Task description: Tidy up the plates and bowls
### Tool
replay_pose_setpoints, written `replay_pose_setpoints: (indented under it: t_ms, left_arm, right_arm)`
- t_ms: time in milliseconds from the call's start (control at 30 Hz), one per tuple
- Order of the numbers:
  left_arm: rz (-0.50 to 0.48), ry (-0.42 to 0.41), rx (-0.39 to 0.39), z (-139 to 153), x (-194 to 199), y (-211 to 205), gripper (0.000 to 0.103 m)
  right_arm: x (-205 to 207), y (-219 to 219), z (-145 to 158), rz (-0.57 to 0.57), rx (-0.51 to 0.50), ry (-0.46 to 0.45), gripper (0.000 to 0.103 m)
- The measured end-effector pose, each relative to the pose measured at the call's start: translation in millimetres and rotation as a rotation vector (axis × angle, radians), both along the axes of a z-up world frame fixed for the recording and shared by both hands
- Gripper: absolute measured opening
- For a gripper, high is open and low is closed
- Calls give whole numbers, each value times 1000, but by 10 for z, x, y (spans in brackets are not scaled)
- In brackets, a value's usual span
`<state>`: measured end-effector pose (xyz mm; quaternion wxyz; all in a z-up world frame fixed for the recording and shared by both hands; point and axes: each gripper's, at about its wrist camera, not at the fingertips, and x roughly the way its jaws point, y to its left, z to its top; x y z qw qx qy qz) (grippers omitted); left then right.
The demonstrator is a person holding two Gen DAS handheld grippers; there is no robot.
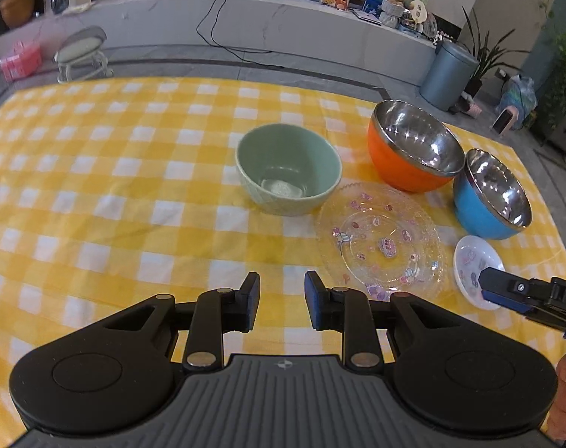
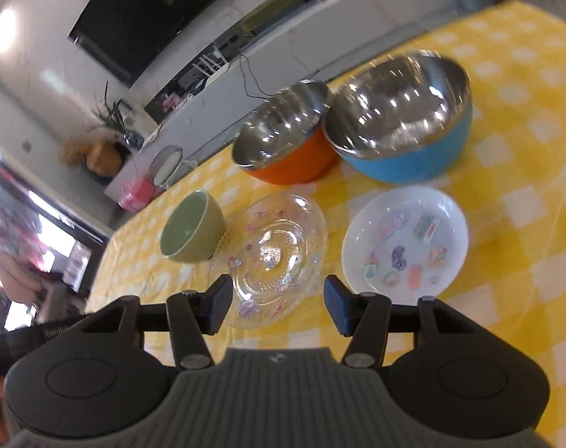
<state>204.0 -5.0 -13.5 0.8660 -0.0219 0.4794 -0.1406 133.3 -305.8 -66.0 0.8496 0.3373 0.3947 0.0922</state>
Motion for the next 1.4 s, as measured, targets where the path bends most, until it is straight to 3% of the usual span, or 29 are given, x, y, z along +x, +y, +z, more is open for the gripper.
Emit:
replay_pose_setpoints:
  t_ms: [233, 433, 500, 667, 833, 1033, 1167, 1333, 1400]
  left_arm:
    - [-1, 16, -109, -161, 147, 10, 31]
    - [22, 16, -219, -271, 279, -76, 41]
    - [40, 1, -235, -306, 286, -93, 42]
    - [51, -8, -277, -408, 305, -131, 42]
    - [81, 0, -309, -543, 341, -123, 42]
    - [98, 8, -407, -682, 417, -16, 42]
    - [95, 14, -448, -717, 463, 3, 37]
    - [95, 12, -475, -762, 463, 46, 30]
    - [105, 22, -483, -775, 472, 64, 22]
  right_arm:
    - [86, -57, -106, -26, 65, 16, 42]
    - [373, -30, -193, -62, 96, 27, 32]
    - [397, 1, -209, -63, 116, 30, 32]
    - [378, 85, -155, -68, -6, 54, 37]
    - [401, -5, -302, -83, 74, 114, 39]
    - [436, -32, -328, -106, 38, 87, 38]
    - [510, -75, -386, -132, 62, 71, 29]
    - [537, -115, -418, -131, 87, 52, 26]
    - [516, -109, -414, -128, 81, 48, 25]
